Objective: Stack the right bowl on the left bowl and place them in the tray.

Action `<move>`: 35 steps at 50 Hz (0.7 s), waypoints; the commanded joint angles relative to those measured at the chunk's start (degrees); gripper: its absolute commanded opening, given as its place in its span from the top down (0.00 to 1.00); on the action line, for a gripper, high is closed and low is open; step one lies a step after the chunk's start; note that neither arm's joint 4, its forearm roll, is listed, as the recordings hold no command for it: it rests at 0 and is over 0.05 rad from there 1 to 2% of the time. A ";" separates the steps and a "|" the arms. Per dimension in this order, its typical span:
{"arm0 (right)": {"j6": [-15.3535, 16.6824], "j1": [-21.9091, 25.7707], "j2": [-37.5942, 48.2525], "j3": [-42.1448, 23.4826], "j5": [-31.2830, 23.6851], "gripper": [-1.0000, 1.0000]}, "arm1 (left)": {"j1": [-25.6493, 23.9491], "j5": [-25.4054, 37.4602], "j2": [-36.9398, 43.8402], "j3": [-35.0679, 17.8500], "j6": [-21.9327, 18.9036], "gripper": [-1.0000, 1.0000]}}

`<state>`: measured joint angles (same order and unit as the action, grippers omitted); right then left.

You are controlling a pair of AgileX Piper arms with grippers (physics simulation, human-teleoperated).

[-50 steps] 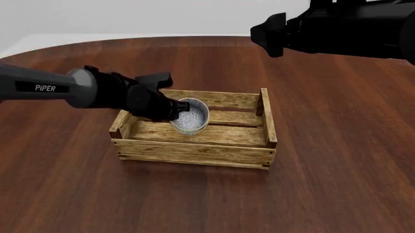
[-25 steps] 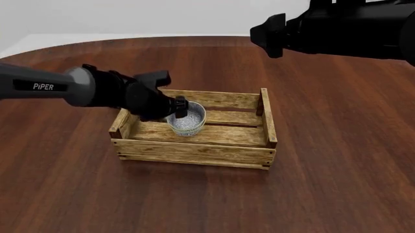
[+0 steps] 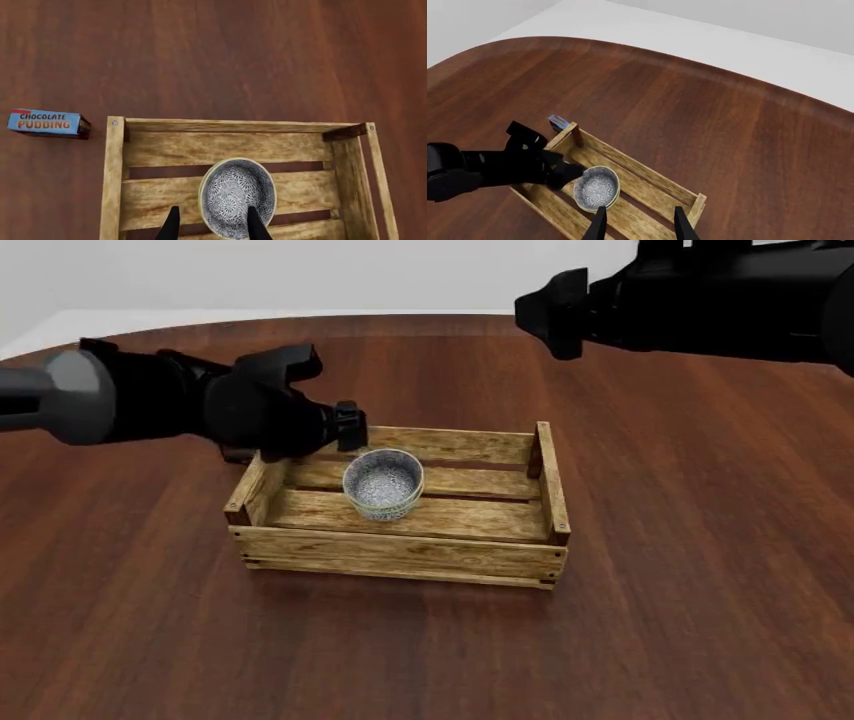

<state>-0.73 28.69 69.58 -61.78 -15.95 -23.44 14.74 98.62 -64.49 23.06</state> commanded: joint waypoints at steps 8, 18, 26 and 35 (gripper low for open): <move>-0.08 -0.07 0.12 -0.13 -0.03 0.00 | 2.00 -2.77 -14.51 7.83 5.09 0.00; 0.44 -0.26 -0.19 0.00 -0.07 0.00 | 3.46 -3.76 -22.90 11.17 5.85 0.00; 1.04 -1.32 1.43 -0.16 0.78 0.00 | 7.90 -8.08 -33.21 14.53 5.48 0.00; 2.53 -2.88 4.36 -0.22 2.13 0.00 | 10.62 -16.08 -43.72 22.38 6.31 0.00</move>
